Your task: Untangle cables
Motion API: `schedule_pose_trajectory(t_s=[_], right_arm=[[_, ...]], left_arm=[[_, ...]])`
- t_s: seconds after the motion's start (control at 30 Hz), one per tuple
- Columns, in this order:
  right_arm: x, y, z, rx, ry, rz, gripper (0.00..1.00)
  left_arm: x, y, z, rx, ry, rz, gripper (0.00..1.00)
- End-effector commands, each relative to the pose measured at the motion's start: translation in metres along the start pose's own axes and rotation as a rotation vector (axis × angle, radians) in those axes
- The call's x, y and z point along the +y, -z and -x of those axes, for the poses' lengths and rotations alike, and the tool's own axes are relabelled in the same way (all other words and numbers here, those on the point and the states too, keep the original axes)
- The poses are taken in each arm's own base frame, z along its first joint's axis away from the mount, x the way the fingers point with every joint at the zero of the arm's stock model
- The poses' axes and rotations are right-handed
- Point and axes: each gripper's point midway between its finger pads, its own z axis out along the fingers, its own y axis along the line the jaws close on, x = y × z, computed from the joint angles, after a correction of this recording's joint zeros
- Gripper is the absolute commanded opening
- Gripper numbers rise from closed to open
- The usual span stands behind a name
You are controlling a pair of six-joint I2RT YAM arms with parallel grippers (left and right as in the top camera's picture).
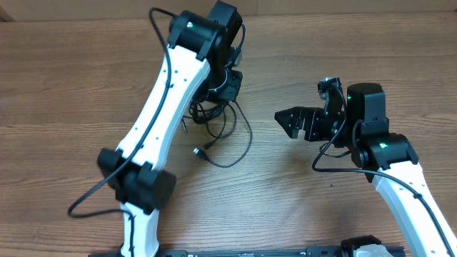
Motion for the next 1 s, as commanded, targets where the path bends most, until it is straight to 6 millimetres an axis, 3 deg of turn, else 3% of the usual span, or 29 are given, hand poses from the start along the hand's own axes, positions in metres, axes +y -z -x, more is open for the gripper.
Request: schedule_pose_trajectory(t_s=[0.0,0.2,0.23,0.3,0.33,0.4,0.5,0.67,0.83,0.97], right_arm=[[-0.029,0.001,-0.002,-0.014,-0.037,-0.158,1.00],[-0.038,0.003,-0.008,0.008,-0.052,-0.203,1.00],[-0.034,0.002,-0.009,0.014,-0.051,-0.185,1.00],[-0.019,0.000,-0.012,0.035,-0.021,-0.096,1.00],[-0.008,0.000,-0.014,0.050,0.018,-0.032,1.00],[0.010,0.000,-0.018,0.075,0.068,0.076,1.00],[0.032,0.004,-0.028,0.115,0.119,0.213,1.00],[0.058,0.013,-0.033,0.125,0.221,0.376,1.00],[0.065,0.013,-0.019,0.059,0.285,0.405,1.00],[0.071,0.014,0.000,-0.012,0.299,0.420,1.00]], left_arm=[[0.001,0.054,-0.028,-0.133,0.062,0.064,0.04],[-0.001,0.054,-0.106,-0.052,0.023,0.067,0.04],[-0.011,0.050,-0.116,-0.027,-0.074,0.022,0.04],[-0.051,0.047,-0.129,-0.009,-0.449,-0.193,0.04],[-0.074,0.049,-0.132,-0.040,-0.629,-0.316,0.04],[-0.093,0.051,-0.122,-0.107,-0.739,-0.402,0.04],[-0.095,0.046,-0.102,-0.164,-0.757,-0.393,0.04],[-0.094,0.044,-0.099,-0.163,-0.796,-0.458,0.04],[-0.099,0.054,-0.100,-0.194,-0.818,-0.563,0.05],[-0.118,0.077,-0.106,-0.249,-0.855,-0.768,0.04]])
